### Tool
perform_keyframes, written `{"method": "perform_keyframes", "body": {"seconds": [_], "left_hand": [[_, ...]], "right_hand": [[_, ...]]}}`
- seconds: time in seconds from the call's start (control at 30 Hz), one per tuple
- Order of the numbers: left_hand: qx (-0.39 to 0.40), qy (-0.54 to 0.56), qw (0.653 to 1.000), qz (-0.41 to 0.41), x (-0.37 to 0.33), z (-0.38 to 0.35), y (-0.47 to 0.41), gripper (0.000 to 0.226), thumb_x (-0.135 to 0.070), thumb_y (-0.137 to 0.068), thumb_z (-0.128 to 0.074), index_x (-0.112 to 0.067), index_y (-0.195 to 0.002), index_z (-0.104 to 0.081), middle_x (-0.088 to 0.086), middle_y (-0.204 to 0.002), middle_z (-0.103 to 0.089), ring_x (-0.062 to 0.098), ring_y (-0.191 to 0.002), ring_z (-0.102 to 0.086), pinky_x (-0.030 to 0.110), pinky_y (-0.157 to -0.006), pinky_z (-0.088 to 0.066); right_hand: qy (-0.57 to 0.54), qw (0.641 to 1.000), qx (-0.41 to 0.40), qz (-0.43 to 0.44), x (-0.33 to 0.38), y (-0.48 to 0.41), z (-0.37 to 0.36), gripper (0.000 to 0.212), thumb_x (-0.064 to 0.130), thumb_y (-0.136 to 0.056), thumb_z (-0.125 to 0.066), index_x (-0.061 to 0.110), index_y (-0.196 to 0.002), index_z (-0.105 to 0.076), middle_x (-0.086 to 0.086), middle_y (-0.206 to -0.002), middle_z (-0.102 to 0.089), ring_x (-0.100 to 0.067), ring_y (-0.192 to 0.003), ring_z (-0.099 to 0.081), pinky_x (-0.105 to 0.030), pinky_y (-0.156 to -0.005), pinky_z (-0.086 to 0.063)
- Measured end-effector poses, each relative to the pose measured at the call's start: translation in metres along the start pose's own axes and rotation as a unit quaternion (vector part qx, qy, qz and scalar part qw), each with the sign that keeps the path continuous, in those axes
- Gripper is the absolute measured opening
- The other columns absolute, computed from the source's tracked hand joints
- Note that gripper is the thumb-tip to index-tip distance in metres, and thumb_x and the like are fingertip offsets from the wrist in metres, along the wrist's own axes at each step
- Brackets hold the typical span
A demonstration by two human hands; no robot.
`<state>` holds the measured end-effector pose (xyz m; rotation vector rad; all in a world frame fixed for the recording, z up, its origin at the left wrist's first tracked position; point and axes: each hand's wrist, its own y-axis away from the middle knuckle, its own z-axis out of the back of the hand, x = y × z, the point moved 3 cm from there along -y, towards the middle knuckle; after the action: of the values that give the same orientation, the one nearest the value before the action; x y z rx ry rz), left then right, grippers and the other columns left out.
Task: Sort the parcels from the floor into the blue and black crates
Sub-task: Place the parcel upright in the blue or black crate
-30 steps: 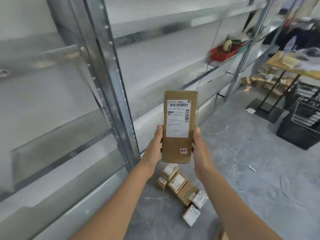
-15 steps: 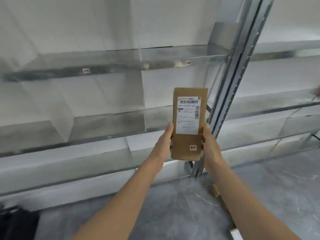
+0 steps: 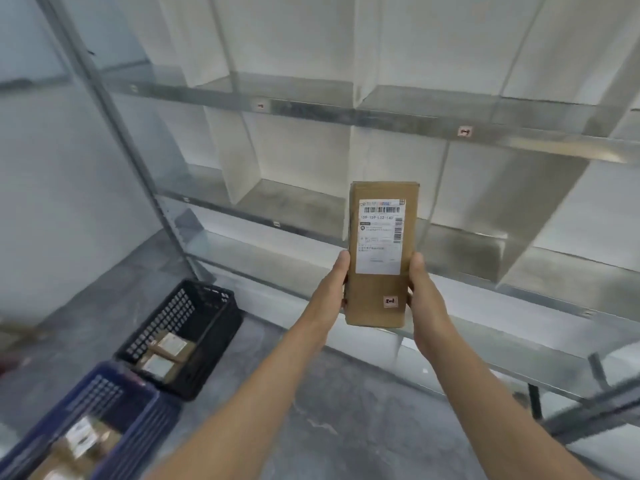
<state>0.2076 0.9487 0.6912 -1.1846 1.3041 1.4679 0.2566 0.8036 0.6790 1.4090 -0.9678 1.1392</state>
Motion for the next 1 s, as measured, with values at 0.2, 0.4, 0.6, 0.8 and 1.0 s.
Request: {"method": "perform_keyframes", "body": {"seconds": [0.2, 0.4, 0.6, 0.8, 1.0], "left_hand": [[-0.126, 0.045, 0.991, 0.015, 0.017, 0.077, -0.022, 0.041, -0.061, -0.107, -0.018, -0.069, -0.107, -0.059, -0.05, -0.1, -0.062, -0.027, -0.097, -0.056, 0.023, -0.089, -0.046], [-0.256, 0.101, 0.96, 0.058, 0.025, 0.132, -0.045, 0.039, -0.062, -0.106, -0.025, -0.059, -0.113, -0.063, -0.031, -0.116, -0.067, -0.003, -0.119, -0.058, 0.028, -0.096, -0.05], [-0.333, 0.136, 0.93, 0.076, 0.029, 0.18, -0.053, 0.035, -0.06, -0.107, -0.025, -0.059, -0.109, -0.06, -0.033, -0.105, -0.066, -0.015, -0.092, -0.061, 0.018, -0.075, -0.046], [-0.378, 0.178, 0.904, 0.088, 0.053, 0.247, -0.072, 0.031, -0.056, -0.108, -0.025, -0.058, -0.107, -0.056, -0.033, -0.104, -0.063, -0.016, -0.089, -0.06, 0.015, -0.073, -0.046], [-0.405, 0.199, 0.885, 0.114, 0.088, 0.35, -0.101, 0.024, -0.06, -0.107, -0.023, -0.061, -0.102, -0.047, -0.032, -0.1, -0.054, -0.011, -0.092, -0.052, 0.026, -0.091, -0.04]], "right_hand": [[0.041, 0.992, 0.119, -0.016, -0.011, -0.058, -0.092, 0.044, 0.059, -0.111, -0.024, 0.048, -0.124, -0.064, 0.027, -0.112, -0.072, 0.007, -0.109, -0.062, -0.022, -0.083, -0.045], [0.061, 0.973, 0.219, -0.047, -0.013, -0.112, -0.169, 0.045, 0.059, -0.111, -0.025, 0.047, -0.125, -0.065, 0.028, -0.108, -0.073, 0.006, -0.103, -0.064, -0.026, -0.082, -0.049], [0.095, 0.947, 0.297, -0.075, -0.015, -0.144, -0.239, 0.036, 0.057, -0.111, -0.027, 0.049, -0.113, -0.061, 0.036, -0.091, -0.064, 0.011, -0.084, -0.061, -0.016, -0.072, -0.043], [0.159, 0.915, 0.363, -0.084, -0.032, -0.174, -0.326, 0.034, 0.058, -0.111, -0.026, 0.053, -0.102, -0.059, 0.031, -0.099, -0.06, 0.006, -0.089, -0.058, -0.02, -0.073, -0.043], [0.198, 0.894, 0.385, -0.113, -0.061, -0.21, -0.43, 0.03, 0.056, -0.112, -0.027, 0.046, -0.113, -0.055, 0.028, -0.096, -0.06, 0.006, -0.087, -0.056, -0.019, -0.07, -0.042]]}}
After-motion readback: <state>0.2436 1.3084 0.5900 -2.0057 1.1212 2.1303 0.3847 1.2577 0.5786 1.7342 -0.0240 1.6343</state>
